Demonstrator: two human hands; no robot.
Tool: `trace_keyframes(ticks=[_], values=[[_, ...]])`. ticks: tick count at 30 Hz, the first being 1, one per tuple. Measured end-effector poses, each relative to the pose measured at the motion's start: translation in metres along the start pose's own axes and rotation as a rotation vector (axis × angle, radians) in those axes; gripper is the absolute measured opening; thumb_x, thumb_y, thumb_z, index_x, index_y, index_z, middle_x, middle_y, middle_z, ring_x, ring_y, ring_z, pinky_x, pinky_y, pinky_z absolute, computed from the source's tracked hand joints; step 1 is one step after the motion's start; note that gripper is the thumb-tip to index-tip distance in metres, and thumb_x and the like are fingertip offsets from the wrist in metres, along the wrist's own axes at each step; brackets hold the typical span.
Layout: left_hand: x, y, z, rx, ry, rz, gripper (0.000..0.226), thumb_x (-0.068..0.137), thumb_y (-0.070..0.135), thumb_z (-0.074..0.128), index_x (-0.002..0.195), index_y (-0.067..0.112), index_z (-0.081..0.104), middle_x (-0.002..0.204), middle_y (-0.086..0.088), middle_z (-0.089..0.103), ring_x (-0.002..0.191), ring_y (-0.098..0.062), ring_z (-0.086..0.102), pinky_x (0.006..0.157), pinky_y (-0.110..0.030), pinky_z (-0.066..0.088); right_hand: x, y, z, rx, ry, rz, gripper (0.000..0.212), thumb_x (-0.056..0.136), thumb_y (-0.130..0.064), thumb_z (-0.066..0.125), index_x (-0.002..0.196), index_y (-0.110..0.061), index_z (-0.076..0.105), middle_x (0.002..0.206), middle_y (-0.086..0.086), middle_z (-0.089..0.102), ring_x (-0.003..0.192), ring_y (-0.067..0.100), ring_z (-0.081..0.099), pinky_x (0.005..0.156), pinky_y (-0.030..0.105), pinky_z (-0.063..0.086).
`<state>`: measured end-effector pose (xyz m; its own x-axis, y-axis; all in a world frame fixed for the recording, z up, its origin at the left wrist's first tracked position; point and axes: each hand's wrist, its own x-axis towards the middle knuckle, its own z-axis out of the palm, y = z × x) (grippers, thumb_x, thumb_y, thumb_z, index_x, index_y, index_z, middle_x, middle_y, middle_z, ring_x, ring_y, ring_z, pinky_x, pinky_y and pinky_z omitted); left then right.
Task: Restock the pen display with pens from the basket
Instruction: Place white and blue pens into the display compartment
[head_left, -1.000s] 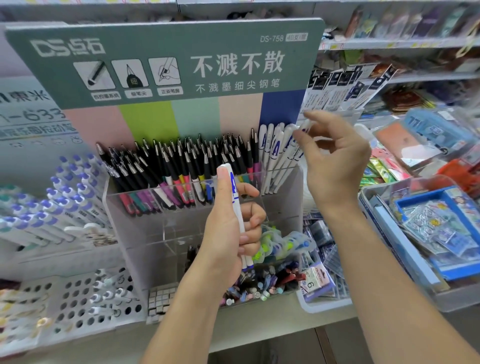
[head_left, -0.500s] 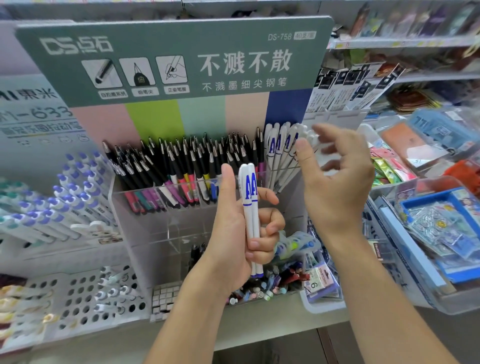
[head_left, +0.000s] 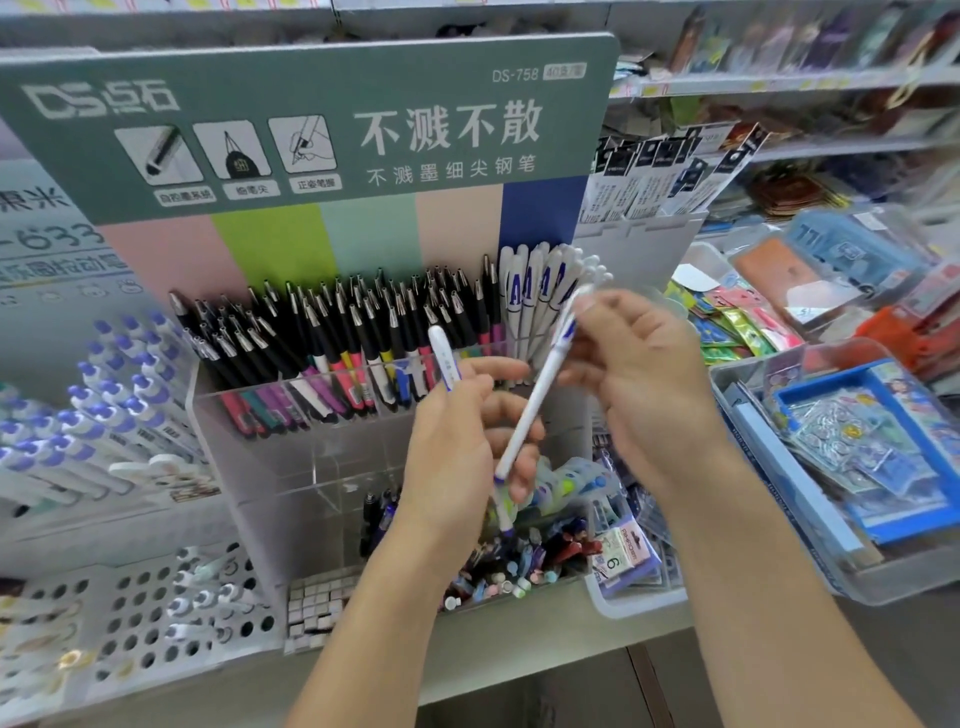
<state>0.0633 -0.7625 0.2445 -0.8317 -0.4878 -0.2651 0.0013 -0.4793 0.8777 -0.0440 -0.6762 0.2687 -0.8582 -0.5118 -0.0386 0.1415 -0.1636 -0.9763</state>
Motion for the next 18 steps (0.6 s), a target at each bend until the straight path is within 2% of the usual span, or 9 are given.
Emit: trace_keyframes(ticks=[3,5,7,10,11,13,15,18], values=[[0.002,0.0,-0.006,0.078,0.128,0.045,0.023,0.107,0.022,0.036,0.102,0.01,0.056,0.057,-0.004,0.045,0.037,-0.013,0.032,0.035,-0.018,0.026,0.015,-0.018,-0.013,0.048,0.172,-0.275,0.015,0.101,-0.012,0.059,0.086,-0.011,0.064,0.07,0.0,0.064,0.062,0.011,0.064,0.059,0.022,0.055],[0.001,0.002,-0.009,0.064,0.177,0.028,0.019,0.106,0.025,0.042,0.093,0.013,0.051,0.055,0.002,0.033,0.04,-0.011,0.021,0.036,-0.017,0.019,0.026,-0.023,-0.019,-0.088,0.258,-0.455,0.01,0.1,-0.013,0.061,0.091,-0.012,0.064,0.075,0.0,0.066,0.063,0.013,0.068,0.062,0.027,0.058],[-0.001,0.004,-0.01,0.021,0.167,0.02,0.025,0.103,0.031,0.048,0.083,0.017,0.042,0.056,0.005,0.027,0.041,-0.009,0.016,0.035,-0.016,0.016,0.036,-0.019,-0.019,-0.305,0.27,-0.565,0.008,0.1,-0.015,0.062,0.096,-0.009,0.064,0.081,0.001,0.067,0.068,0.015,0.071,0.065,0.033,0.061],[-0.005,0.007,-0.009,-0.17,0.094,-0.018,0.032,0.101,0.043,0.038,0.081,0.019,0.042,0.059,0.001,0.026,0.041,-0.008,0.016,0.037,-0.013,0.012,0.046,-0.002,-0.015,-0.578,0.228,-0.641,0.005,0.099,-0.02,0.064,0.099,-0.015,0.066,0.084,-0.003,0.069,0.073,0.013,0.072,0.069,0.039,0.061],[-0.006,0.007,-0.01,-0.218,0.065,-0.02,0.031,0.1,0.042,0.034,0.081,0.018,0.042,0.06,0.0,0.027,0.041,-0.008,0.016,0.038,-0.013,0.011,0.048,0.003,-0.014,-0.632,0.217,-0.666,0.006,0.098,-0.02,0.064,0.1,-0.015,0.067,0.085,-0.004,0.069,0.075,0.011,0.07,0.071,0.038,0.06],[-0.008,0.006,-0.01,-0.261,0.022,0.008,0.023,0.095,0.033,0.032,0.08,0.018,0.041,0.061,-0.002,0.028,0.041,-0.008,0.018,0.037,-0.013,0.013,0.048,0.012,-0.011,-0.697,0.207,-0.7,0.013,0.096,-0.018,0.066,0.108,-0.014,0.07,0.087,-0.007,0.068,0.077,0.003,0.065,0.073,0.026,0.057],[-0.009,0.006,-0.01,-0.259,0.004,0.021,0.026,0.099,0.023,0.027,0.077,0.018,0.04,0.06,-0.001,0.03,0.039,-0.008,0.019,0.036,-0.013,0.014,0.049,0.016,-0.011,-0.766,0.203,-0.731,0.022,0.095,-0.015,0.068,0.117,-0.015,0.07,0.089,-0.007,0.067,0.077,0.007,0.062,0.073,0.02,0.051],[-0.01,0.006,-0.011,-0.213,0.0,0.052,0.03,0.105,0.019,0.027,0.079,0.015,0.041,0.059,-0.001,0.034,0.039,-0.008,0.023,0.035,-0.015,0.015,0.051,0.023,-0.013,-0.871,0.213,-0.765,0.023,0.089,-0.013,0.073,0.111,-0.013,0.075,0.099,-0.003,0.066,0.091,0.017,0.06,0.08,0.027,0.049]])
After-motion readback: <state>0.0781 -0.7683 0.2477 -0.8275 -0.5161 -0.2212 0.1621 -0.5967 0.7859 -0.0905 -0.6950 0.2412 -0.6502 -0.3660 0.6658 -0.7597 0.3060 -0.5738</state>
